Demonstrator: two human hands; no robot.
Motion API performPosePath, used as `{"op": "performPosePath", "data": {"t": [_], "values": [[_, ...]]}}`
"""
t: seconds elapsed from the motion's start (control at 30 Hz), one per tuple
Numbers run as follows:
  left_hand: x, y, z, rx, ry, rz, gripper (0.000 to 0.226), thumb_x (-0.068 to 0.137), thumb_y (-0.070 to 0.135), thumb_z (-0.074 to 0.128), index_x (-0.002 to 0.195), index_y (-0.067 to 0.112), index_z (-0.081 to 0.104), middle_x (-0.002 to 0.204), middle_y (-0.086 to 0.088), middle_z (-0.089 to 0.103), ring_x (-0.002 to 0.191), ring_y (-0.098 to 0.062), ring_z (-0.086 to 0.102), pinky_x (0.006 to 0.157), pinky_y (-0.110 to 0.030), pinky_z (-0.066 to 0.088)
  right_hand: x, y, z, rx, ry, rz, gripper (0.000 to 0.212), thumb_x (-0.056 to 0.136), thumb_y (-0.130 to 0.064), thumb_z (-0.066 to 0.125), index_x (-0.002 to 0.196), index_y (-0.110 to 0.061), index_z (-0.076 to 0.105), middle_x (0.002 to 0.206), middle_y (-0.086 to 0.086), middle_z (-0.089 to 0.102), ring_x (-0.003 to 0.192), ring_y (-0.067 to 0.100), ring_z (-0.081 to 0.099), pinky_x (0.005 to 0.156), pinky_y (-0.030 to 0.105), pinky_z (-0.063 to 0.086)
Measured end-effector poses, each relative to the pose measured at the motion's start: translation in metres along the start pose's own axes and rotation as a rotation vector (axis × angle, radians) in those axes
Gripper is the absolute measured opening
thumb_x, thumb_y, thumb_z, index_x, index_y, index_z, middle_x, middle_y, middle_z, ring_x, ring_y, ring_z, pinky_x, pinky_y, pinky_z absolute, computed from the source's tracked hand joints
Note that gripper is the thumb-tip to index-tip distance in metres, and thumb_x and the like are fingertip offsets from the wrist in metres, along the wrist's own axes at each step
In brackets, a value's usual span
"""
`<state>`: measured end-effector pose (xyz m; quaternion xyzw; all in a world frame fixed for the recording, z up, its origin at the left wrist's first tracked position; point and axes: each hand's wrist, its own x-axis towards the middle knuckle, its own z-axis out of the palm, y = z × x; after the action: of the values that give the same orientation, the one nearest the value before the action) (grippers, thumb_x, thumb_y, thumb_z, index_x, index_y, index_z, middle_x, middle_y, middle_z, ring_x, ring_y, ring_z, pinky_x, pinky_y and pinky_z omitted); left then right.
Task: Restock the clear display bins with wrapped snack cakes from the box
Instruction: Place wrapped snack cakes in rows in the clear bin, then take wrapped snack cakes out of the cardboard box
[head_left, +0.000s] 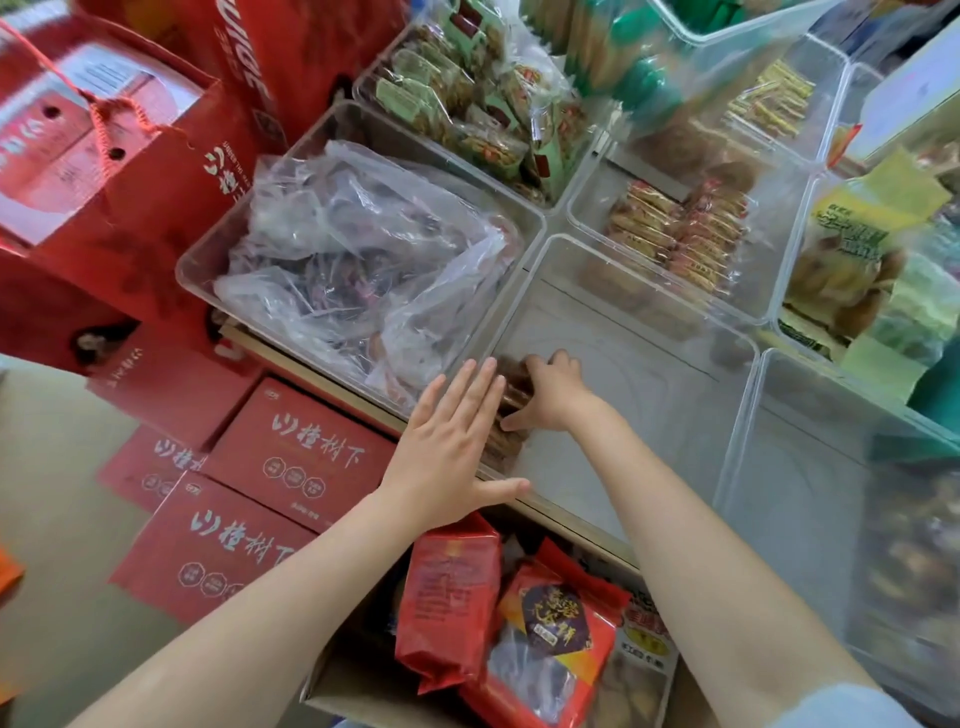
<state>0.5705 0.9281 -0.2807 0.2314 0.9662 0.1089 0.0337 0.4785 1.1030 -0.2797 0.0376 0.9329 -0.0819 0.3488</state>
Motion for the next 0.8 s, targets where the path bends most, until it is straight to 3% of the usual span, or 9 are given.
{"op": "performPosePath", "data": {"t": [0.13, 0.23, 0.33, 0.4, 0.5, 0.57, 0.7, 0.8], "values": [[-0.001, 0.001, 0.001, 0.007, 0.003, -0.003, 0.111, 0.083, 0.087, 0.030, 0.159, 0.006, 0.022, 0.168, -0.009, 0.008, 0.156, -0.024, 0.006, 0.125, -0.044, 0.003, -0.013, 0.006, 0.024, 0.139, 0.128, -0.185, 0.080, 0.076, -0.031, 0.082, 0.142, -0.026, 0.038, 0.140, 0.011, 0.036, 0.130, 0.034, 0.036, 0.104, 0.042, 0.041], [-0.001, 0.001, 0.000, 0.009, 0.017, -0.006, 0.111, 0.083, 0.086, 0.032, 0.159, 0.006, 0.023, 0.168, -0.009, 0.009, 0.156, -0.025, 0.009, 0.124, -0.045, 0.005, -0.016, 0.012, 0.032, 0.261, 0.172, -0.113, 0.096, 0.074, -0.036, 0.085, 0.149, -0.015, 0.030, 0.143, 0.008, 0.037, 0.132, 0.030, 0.037, 0.107, 0.040, 0.039], [-0.001, 0.000, 0.001, -0.002, 0.012, -0.001, 0.111, 0.083, 0.086, 0.032, 0.159, 0.006, 0.022, 0.168, -0.010, 0.008, 0.156, -0.025, 0.007, 0.124, -0.045, 0.005, -0.019, 0.013, 0.036, 0.186, 0.204, -0.177, 0.081, 0.078, -0.041, 0.080, 0.144, -0.019, 0.040, 0.129, 0.007, 0.039, 0.125, 0.029, 0.039, 0.102, 0.039, 0.043], [-0.001, 0.000, 0.001, -0.008, 0.018, -0.001, 0.110, 0.083, 0.086, 0.033, 0.159, 0.006, 0.023, 0.168, -0.010, 0.010, 0.156, -0.024, 0.008, 0.124, -0.045, 0.006, -0.020, 0.013, 0.040, 0.140, 0.231, -0.249, 0.074, 0.083, -0.042, 0.074, 0.146, -0.025, 0.039, 0.134, 0.009, 0.038, 0.128, 0.030, 0.037, 0.102, 0.041, 0.042], [-0.001, 0.000, 0.001, -0.013, 0.024, -0.003, 0.110, 0.083, 0.086, 0.033, 0.159, 0.007, 0.024, 0.168, -0.010, 0.010, 0.156, -0.024, 0.007, 0.125, -0.045, 0.005, -0.018, 0.018, 0.046, 0.166, 0.197, -0.151, 0.068, 0.092, -0.056, 0.058, 0.152, -0.037, 0.029, 0.148, 0.015, 0.029, 0.136, 0.035, 0.033, 0.104, 0.047, 0.043], [-0.001, 0.000, 0.002, -0.019, 0.024, -0.004, 0.111, 0.083, 0.087, 0.032, 0.159, 0.007, 0.022, 0.168, -0.009, 0.009, 0.156, -0.024, 0.006, 0.125, -0.045, 0.005, -0.016, 0.014, 0.049, 0.228, 0.126, -0.053, 0.067, 0.094, -0.065, 0.047, 0.152, -0.041, 0.023, 0.139, 0.017, 0.033, 0.124, 0.037, 0.048, 0.096, 0.043, 0.047], [-0.001, -0.001, 0.003, -0.046, 0.023, -0.002, 0.110, 0.083, 0.087, 0.032, 0.159, 0.008, 0.023, 0.169, -0.008, 0.008, 0.156, -0.022, 0.004, 0.125, -0.045, 0.005, -0.016, -0.013, 0.056, 0.274, 0.133, -0.058, 0.058, 0.100, -0.057, 0.034, 0.151, -0.033, 0.023, 0.130, 0.021, 0.034, 0.099, 0.042, 0.060, 0.083, 0.041, 0.050], [-0.001, 0.000, 0.003, -0.055, 0.015, 0.000, 0.109, 0.083, 0.087, 0.030, 0.159, 0.009, 0.023, 0.169, -0.007, 0.009, 0.156, -0.022, 0.003, 0.125, -0.044, 0.004, -0.014, -0.010, 0.058, 0.129, 0.160, -0.028, 0.064, 0.101, -0.059, 0.026, 0.156, -0.032, 0.010, 0.141, 0.022, 0.029, 0.109, 0.042, 0.056, 0.086, 0.046, 0.049]]}}
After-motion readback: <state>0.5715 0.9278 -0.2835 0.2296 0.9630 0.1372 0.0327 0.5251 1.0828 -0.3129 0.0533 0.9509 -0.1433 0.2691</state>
